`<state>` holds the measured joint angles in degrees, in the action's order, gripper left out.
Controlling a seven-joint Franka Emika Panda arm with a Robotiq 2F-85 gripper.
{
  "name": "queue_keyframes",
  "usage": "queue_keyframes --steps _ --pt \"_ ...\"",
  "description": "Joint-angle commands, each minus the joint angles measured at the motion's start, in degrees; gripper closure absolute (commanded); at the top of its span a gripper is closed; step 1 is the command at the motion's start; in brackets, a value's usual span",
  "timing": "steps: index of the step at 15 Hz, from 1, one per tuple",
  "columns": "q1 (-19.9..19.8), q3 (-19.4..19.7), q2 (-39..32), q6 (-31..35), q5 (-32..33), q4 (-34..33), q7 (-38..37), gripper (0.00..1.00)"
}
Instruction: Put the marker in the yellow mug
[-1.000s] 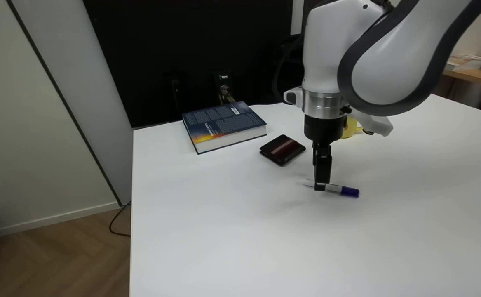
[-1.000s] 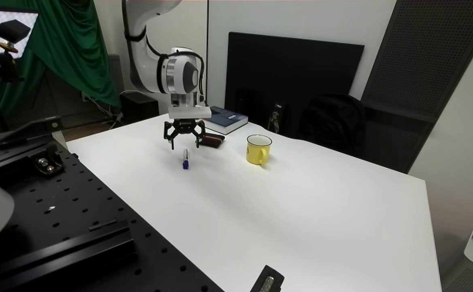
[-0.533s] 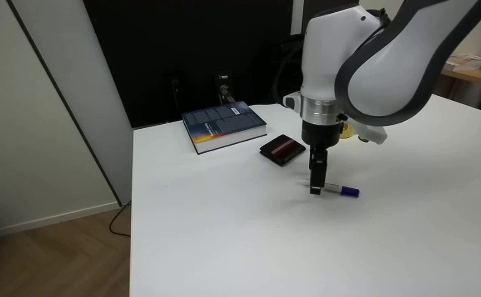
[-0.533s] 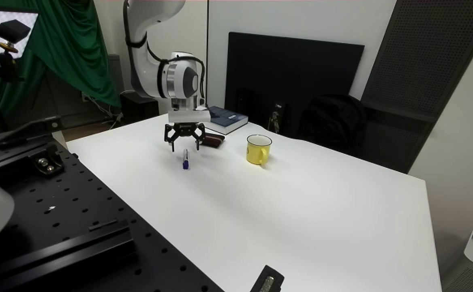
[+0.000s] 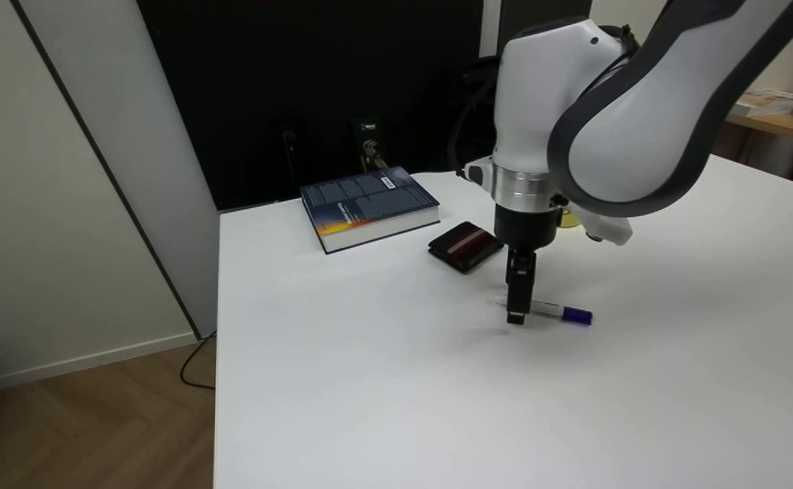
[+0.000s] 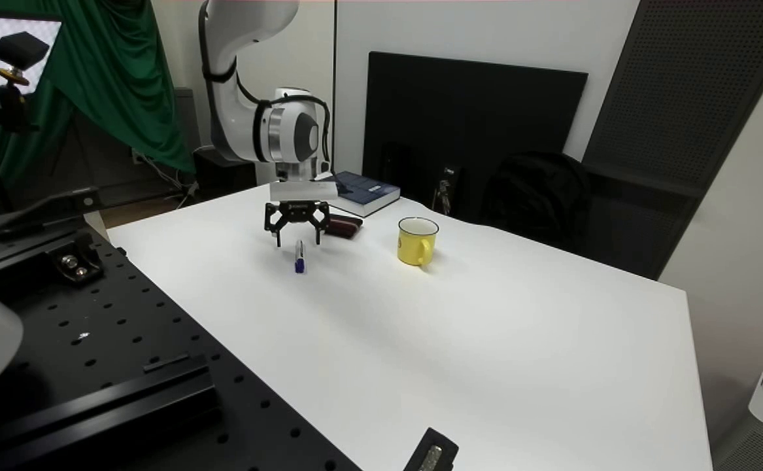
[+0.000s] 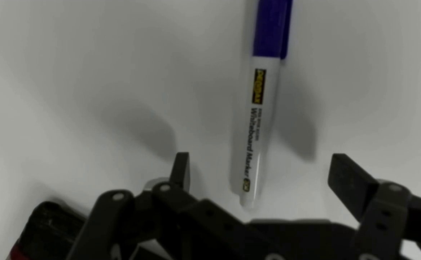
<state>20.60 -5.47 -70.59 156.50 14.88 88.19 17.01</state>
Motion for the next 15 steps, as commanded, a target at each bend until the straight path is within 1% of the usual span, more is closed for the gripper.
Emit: queue_keyframes --steps 1,2,5,7,8,11,12,13,15 --pt "0.72 0.52 -1.56 -0.10 0.86 -2.43 -2.65 0.31" --pt "0.68 0.45 -1.64 -0.05 0.81 -2.49 -2.67 0.40" --pt "0.52 0.35 -1.79 -0.01 0.72 -2.64 -2.65 0.61" --pt "0.23 0.29 -1.81 -0.03 0.57 -2.66 -2.65 0.73" --pt "0.07 0.35 -1.80 -0.18 0.45 -2.81 -2.73 0.81" --pt "-0.23 0.70 -1.97 -1.31 0.18 -3.42 -3.07 0.99" --pt "-0.44 0.70 -2.00 -2.21 0.03 -3.79 -3.03 1.00" --pt "-0.66 0.80 -1.86 -2.97 -0.03 -4.02 -3.07 0.96" --pt "-1.33 0.93 -1.38 -5.65 -0.15 -4.75 -2.84 0.96"
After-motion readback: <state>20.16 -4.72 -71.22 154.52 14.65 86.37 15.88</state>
